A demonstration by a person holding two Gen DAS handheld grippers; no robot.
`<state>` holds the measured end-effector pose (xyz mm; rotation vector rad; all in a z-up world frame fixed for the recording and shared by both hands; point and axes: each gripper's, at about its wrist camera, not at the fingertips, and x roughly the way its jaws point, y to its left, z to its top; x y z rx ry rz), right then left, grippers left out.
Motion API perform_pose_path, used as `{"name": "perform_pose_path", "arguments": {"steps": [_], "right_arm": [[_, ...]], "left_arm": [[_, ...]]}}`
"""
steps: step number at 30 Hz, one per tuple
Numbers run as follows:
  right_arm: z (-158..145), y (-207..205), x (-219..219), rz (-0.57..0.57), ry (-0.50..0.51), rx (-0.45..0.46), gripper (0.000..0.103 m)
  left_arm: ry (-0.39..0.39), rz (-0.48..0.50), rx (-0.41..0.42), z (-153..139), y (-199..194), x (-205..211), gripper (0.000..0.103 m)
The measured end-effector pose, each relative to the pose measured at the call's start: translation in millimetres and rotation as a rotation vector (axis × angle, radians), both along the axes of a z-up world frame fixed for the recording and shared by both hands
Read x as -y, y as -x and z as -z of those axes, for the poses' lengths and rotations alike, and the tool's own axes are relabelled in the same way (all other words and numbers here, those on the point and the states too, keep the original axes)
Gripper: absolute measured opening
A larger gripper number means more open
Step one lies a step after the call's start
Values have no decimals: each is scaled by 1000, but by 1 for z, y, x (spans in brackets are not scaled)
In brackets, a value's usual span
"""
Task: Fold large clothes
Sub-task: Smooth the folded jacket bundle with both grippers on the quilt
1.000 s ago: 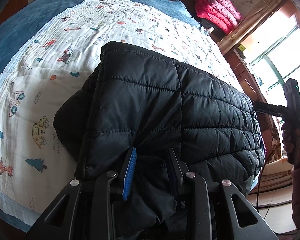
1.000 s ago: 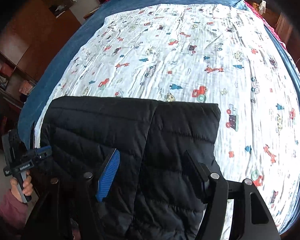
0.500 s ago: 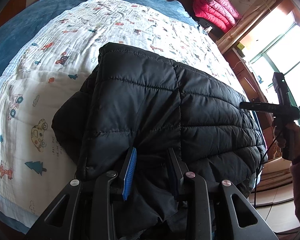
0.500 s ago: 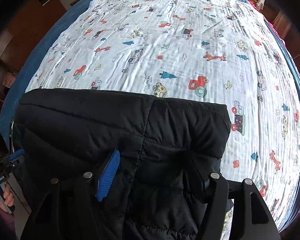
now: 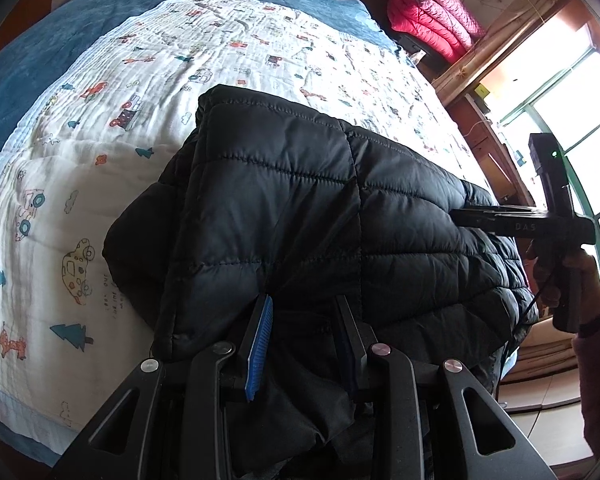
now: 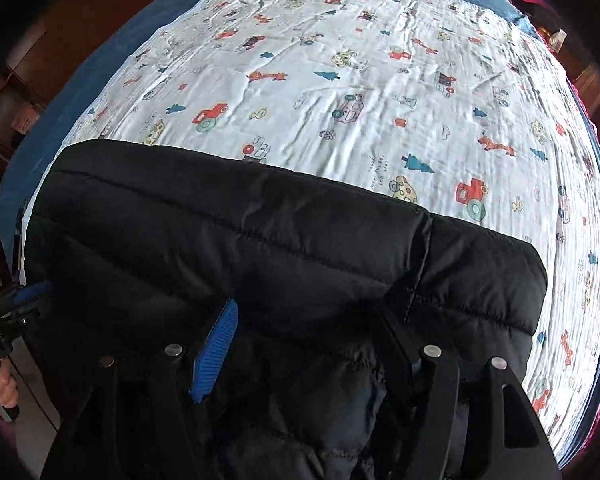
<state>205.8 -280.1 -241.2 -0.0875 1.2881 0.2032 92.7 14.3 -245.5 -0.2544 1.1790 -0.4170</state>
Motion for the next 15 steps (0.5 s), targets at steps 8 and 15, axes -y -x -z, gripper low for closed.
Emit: {"name": "perform_pose_path", "arguments": {"steps": [8, 15], "right_arm": [[-33, 29, 20, -5, -55, 21, 74], [-17, 50, 26, -12, -70, -64, 74]], "left_arm": [[-16, 12, 3, -19, -3, 4, 34], [-11, 27, -13, -34, -8, 9, 34]]}}
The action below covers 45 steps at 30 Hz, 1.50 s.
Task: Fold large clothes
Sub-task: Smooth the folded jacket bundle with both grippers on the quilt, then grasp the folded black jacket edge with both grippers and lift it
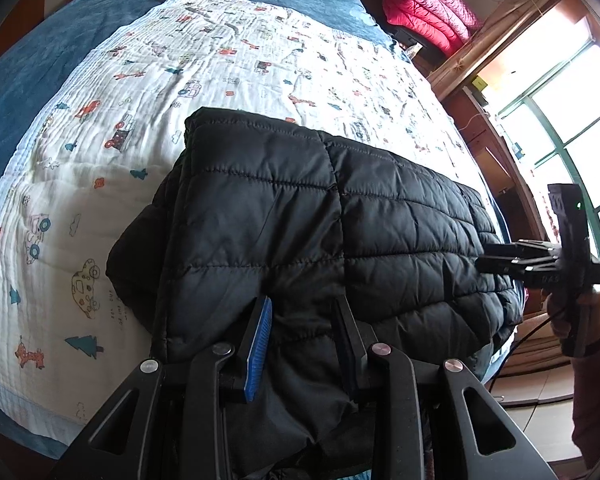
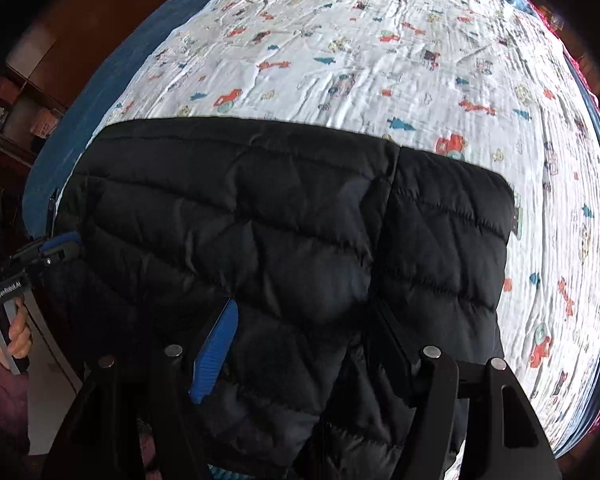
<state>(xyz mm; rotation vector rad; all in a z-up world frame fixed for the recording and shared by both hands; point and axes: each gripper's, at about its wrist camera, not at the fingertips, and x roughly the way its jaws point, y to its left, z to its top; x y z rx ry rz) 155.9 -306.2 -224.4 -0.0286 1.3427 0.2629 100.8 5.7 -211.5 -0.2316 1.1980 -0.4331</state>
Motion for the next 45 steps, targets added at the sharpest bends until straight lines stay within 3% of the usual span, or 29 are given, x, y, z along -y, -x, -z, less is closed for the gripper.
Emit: {"name": "perform_pose_path", "arguments": {"steps": [3, 6, 9, 15, 20, 30, 33, 35, 37, 45], "right_arm": [[-6, 9, -1, -8, -10, 14, 74], [-16, 19, 0, -21, -11, 32, 74], [-21, 27, 8, -8, 12, 49, 74], [0, 34, 27, 44, -9, 6, 74], [20, 34, 27, 31, -13, 4, 78], [2, 42, 33, 32, -22, 33, 81], [-7, 45, 35, 29, 6, 60, 81], [-12, 48, 37, 25, 20, 82, 81], [-17, 50, 38, 18, 53, 111, 81], [-20, 53, 60, 48, 62, 144, 81]], "left_arm": [[-26, 27, 39, -18, 0, 5, 35], [-83, 38, 92, -38, -5, 9, 46], [-110, 48, 103, -47, -19, 10, 48], [-195, 62, 33, -19, -50, 13, 47], [-229, 62, 26, -2, -50, 20, 47], [-251, 55, 44, -21, -45, 19, 48], [-268, 51, 67, -32, -42, 16, 57], [-311, 35, 97, -38, -39, 12, 74], [-346, 22, 118, -41, -38, 6, 80], [-322, -24, 32, -21, -37, -23, 84]]}}
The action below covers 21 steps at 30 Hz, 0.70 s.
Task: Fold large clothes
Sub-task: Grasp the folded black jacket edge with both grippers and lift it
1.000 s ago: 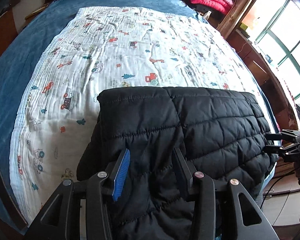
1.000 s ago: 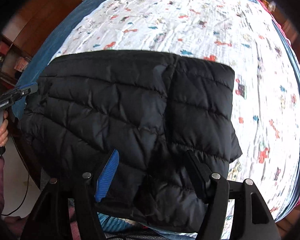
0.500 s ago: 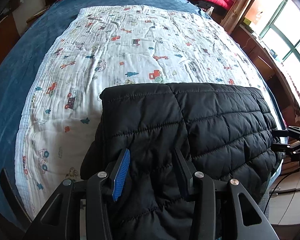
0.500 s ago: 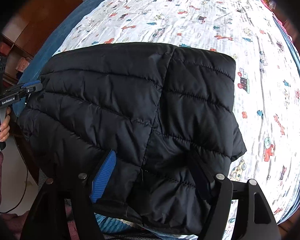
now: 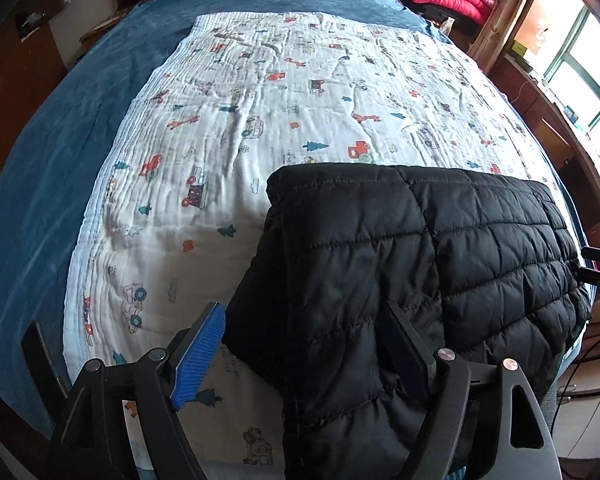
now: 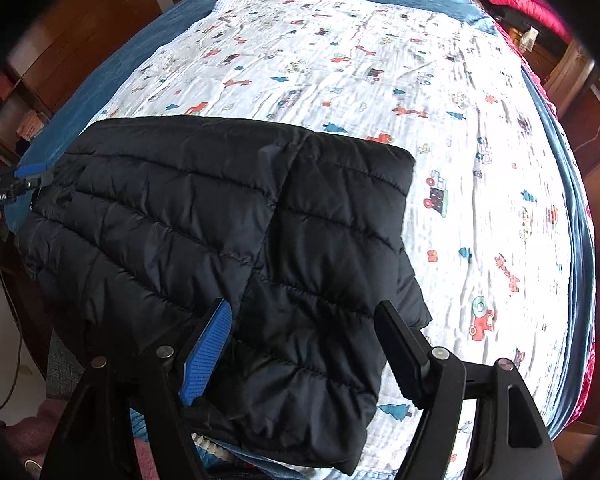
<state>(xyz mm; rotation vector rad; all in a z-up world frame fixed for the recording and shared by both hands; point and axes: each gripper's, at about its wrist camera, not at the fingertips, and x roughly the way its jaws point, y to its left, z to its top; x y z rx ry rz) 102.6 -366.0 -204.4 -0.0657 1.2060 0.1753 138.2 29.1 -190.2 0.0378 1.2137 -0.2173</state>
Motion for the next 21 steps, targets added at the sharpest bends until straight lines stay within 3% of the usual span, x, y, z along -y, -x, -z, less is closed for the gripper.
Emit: {"name": "perform_pose_path", "arguments": {"steps": [6, 15, 21], "right_arm": [[2, -9, 40, 67, -100, -5, 81], [31, -23, 81, 161, -237, -70, 81], [40, -19, 88, 195, -279, -77, 89]], "left_arm": [[39, -36, -62, 22, -6, -9, 85], [96, -79, -97, 36, -15, -21, 99], [149, -112, -125, 45, -17, -29, 102]]}}
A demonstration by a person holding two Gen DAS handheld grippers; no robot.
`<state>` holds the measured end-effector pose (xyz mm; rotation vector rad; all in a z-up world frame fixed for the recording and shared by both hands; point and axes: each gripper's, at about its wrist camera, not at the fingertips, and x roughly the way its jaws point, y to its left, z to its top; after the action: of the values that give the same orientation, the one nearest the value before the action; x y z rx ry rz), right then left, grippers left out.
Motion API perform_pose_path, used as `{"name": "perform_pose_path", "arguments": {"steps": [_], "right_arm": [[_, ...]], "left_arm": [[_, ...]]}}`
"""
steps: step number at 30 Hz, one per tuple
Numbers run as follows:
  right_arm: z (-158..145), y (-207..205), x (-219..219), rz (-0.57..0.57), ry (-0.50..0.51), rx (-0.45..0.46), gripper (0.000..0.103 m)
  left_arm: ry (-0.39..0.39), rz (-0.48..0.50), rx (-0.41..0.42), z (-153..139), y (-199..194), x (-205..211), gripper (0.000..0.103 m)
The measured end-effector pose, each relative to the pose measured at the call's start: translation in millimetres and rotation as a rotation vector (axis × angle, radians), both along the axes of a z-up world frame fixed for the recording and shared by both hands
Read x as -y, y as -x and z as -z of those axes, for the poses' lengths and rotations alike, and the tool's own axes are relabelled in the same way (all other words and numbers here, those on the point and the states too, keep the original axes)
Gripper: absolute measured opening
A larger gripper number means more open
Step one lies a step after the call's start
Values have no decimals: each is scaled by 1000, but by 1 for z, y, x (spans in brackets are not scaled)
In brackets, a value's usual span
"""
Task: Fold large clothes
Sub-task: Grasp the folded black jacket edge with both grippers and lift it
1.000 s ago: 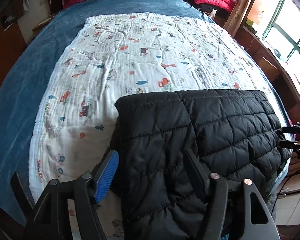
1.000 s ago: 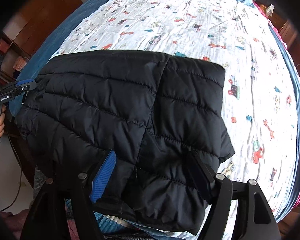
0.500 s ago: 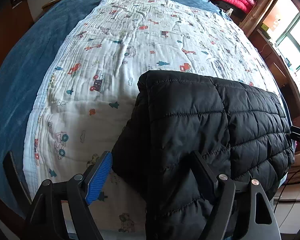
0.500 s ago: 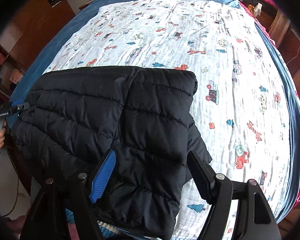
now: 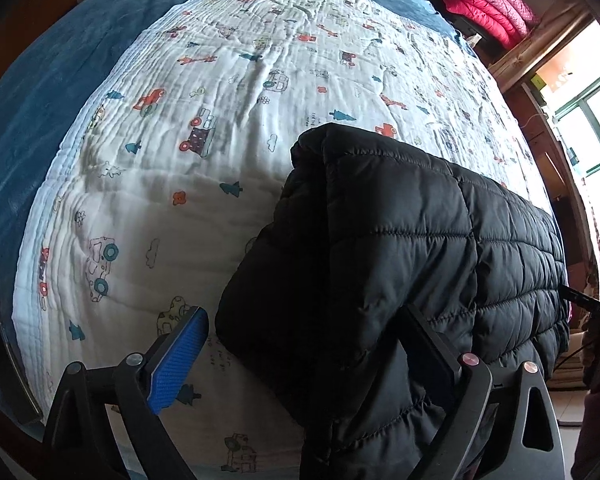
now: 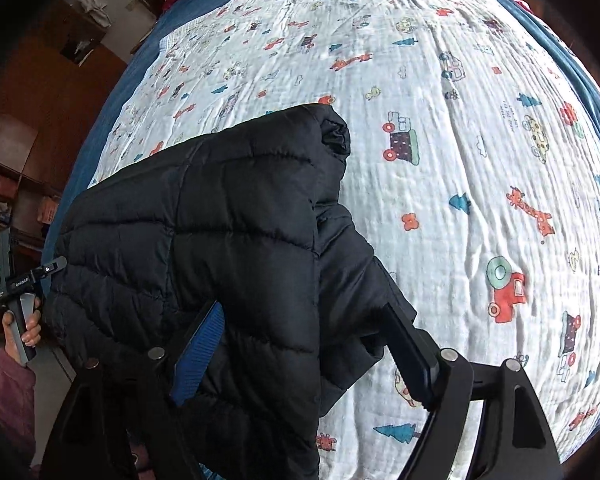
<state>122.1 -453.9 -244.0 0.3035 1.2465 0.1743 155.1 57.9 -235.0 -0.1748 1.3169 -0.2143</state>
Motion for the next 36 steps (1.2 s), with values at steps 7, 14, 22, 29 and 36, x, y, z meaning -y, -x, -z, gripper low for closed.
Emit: {"name": "perform_pose_path", "arguments": {"steps": [7, 14, 22, 29, 36], "right_arm": [[-8, 1, -27, -52, 150, 72, 89], [-15, 3, -47, -131, 292, 139, 89], [-19, -4, -37, -130, 230, 147, 89], [-12, -19, -32, -154, 152, 131, 89], [9, -34, -10, -116, -19, 53, 96]], "left_arm": [[-42, 15, 17, -1, 2, 5, 102], [-40, 8, 10, 3, 2, 5, 102], [-41, 13, 9, 3, 1, 5, 102], [-12, 19, -5, 6, 3, 4, 102], [7, 14, -24, 14, 4, 0, 103]]}}
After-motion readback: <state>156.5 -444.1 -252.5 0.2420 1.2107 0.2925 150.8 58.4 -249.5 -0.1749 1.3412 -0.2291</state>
